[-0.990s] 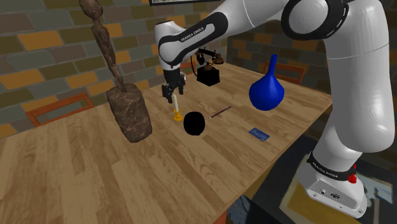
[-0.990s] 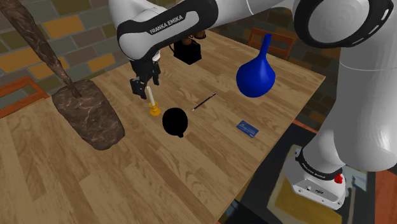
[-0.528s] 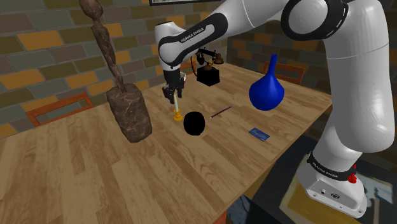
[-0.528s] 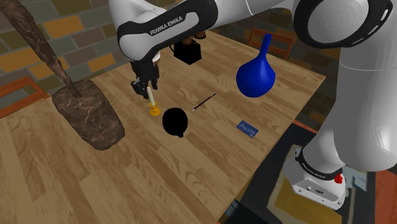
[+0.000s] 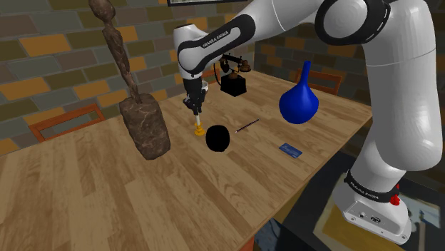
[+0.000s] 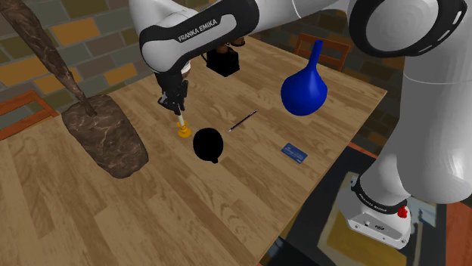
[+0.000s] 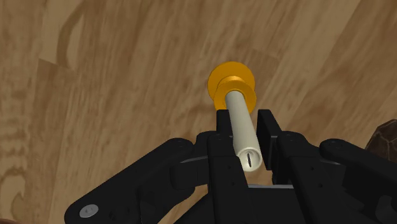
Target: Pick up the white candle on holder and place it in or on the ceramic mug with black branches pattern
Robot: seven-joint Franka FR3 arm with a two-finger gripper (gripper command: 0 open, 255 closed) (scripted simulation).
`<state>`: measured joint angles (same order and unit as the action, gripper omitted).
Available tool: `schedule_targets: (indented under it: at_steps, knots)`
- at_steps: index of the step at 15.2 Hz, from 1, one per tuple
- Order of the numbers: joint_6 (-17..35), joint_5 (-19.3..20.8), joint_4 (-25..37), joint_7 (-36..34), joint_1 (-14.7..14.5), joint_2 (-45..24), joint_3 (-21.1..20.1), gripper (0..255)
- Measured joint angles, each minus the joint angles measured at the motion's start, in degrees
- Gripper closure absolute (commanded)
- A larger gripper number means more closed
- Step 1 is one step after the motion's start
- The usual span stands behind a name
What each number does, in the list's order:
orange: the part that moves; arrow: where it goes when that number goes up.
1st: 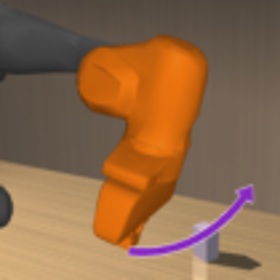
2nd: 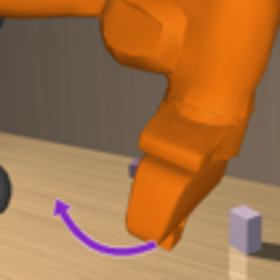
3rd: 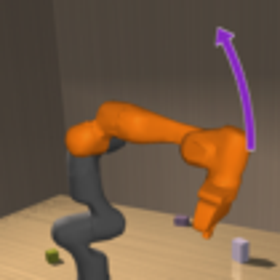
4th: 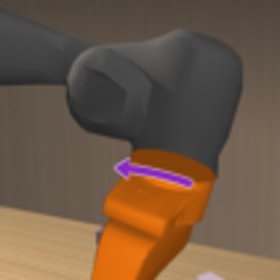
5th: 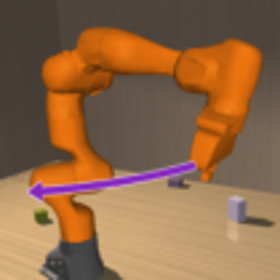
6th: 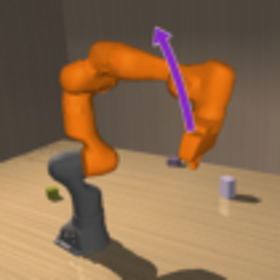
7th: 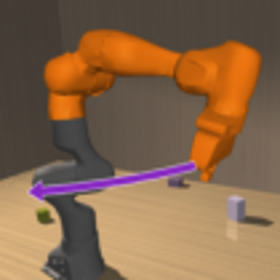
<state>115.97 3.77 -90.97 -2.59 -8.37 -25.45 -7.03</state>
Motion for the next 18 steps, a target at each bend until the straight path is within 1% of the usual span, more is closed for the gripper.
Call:
schedule_targets:
  at_steps: [3,9,18]
  knots:
    - [-0.9,0.0,0.7,0.1,0.0,0.2,0.0,255]
    - [-4.6,-0.3,3.0,0.2,0.0,1.6,-0.1,255]
    - [-11.0,-0.5,8.5,0.4,0.0,2.6,-0.2,255]
